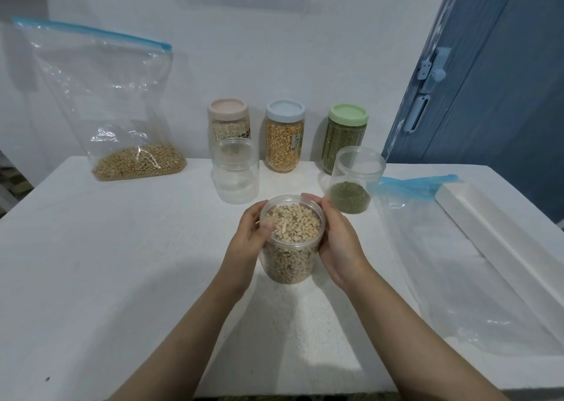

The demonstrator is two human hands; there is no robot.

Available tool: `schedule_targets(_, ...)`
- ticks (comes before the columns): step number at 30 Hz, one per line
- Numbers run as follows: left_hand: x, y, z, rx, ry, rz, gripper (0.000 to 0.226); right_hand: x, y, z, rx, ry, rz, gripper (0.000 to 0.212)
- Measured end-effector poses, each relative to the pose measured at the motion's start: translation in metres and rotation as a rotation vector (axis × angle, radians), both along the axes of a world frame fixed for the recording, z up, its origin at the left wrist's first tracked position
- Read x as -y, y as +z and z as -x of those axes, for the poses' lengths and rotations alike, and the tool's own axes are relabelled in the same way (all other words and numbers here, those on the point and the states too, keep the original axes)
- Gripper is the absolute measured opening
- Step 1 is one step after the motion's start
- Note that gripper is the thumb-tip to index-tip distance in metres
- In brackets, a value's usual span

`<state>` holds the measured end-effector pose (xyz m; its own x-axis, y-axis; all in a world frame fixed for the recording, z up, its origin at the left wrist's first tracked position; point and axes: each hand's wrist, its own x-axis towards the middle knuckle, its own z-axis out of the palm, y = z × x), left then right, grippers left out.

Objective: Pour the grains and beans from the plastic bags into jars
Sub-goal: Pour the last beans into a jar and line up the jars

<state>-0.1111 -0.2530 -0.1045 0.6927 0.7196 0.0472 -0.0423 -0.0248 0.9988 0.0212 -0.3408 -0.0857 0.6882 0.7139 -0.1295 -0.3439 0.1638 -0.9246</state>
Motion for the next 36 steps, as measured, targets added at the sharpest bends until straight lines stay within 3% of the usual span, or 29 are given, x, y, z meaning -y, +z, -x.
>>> schedule_targets(4, 0.000, -0.001, 0.000, 0.010, 0.057, 0.008, 0.044, -0.001, -0.001, 0.001, -0.021, -0.025, -0.005, 0.019)
schedule_targets(7, -0.001, 0.001, 0.000, 0.013, 0.035, 0.017, 0.046, -0.001, -0.003, 0.000, 0.013, -0.017, -0.005, 0.024)
schedule_targets(12, 0.006, 0.007, -0.002, 0.039, 0.054, -0.019, 0.044, 0.001, -0.005, 0.001, 0.002, -0.045, -0.009, 0.007)
schedule_targets(16, 0.010, 0.006, -0.007, 0.048, 0.100, -0.010, 0.027, 0.001, -0.009, 0.004, 0.133, -0.038, 0.020, 0.023)
schedule_targets(24, -0.009, 0.014, -0.035, 0.017, 0.158, 0.067, 0.028, -0.023, -0.015, -0.006, 0.246, -0.162, 0.067, 0.019)
schedule_targets(31, -0.049, 0.016, -0.079, -0.058, 0.149, -0.005, 0.035, -0.063, -0.007, -0.046, 0.343, -0.249, 0.163, 0.013)
schedule_targets(36, -0.069, 0.020, -0.104, -0.095, 0.166, -0.023, 0.035, -0.082, 0.001, -0.072, 0.393, -0.237, 0.232, 0.021)
